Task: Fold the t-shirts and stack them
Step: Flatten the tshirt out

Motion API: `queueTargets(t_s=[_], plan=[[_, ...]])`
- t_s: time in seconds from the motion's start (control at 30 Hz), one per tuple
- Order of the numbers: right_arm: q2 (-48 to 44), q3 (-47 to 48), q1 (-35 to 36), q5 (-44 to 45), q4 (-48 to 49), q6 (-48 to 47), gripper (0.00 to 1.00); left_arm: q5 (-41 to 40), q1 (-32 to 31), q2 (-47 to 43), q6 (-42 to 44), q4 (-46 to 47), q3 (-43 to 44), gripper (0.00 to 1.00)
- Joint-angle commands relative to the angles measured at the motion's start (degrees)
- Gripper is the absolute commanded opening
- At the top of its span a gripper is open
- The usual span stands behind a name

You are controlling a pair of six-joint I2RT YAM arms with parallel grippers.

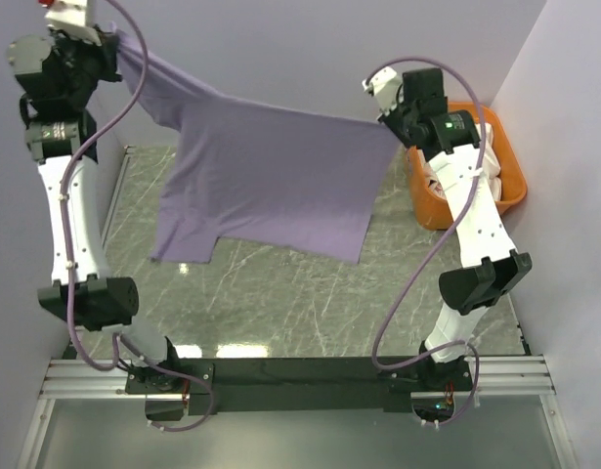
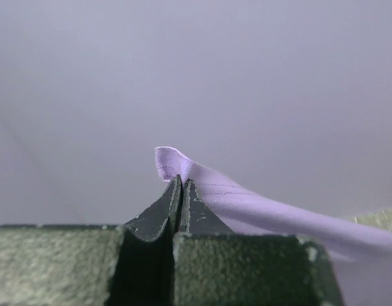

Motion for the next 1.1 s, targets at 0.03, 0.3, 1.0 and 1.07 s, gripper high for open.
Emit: queueTargets(t_s=[0.03,0.3,1.0,1.07], plan=[[-3.29,5.87,-0.57,8.08,4.64,-4.09,0.0,-3.08,2.57,-8.1,-3.83,5.46,-5.53,0.01],[-19.61,-5.63,1.63,11.6,18.0,-7.08,0.0,-8.35,4.24,-23.68,-6.21,9.51,-14.25,0.0],[-44.43,-13.71,4.71,18.2,35.93,-20.34,0.0,-12.57,4.24,-47.34,-7.88,-6.3,-7.23,0.01],[-44.43,-18.28,4.8,17.23,38.13,-21.93,0.0,-13.1,4.24,-47.07,-7.35,-9.1,-8.44,0.01]])
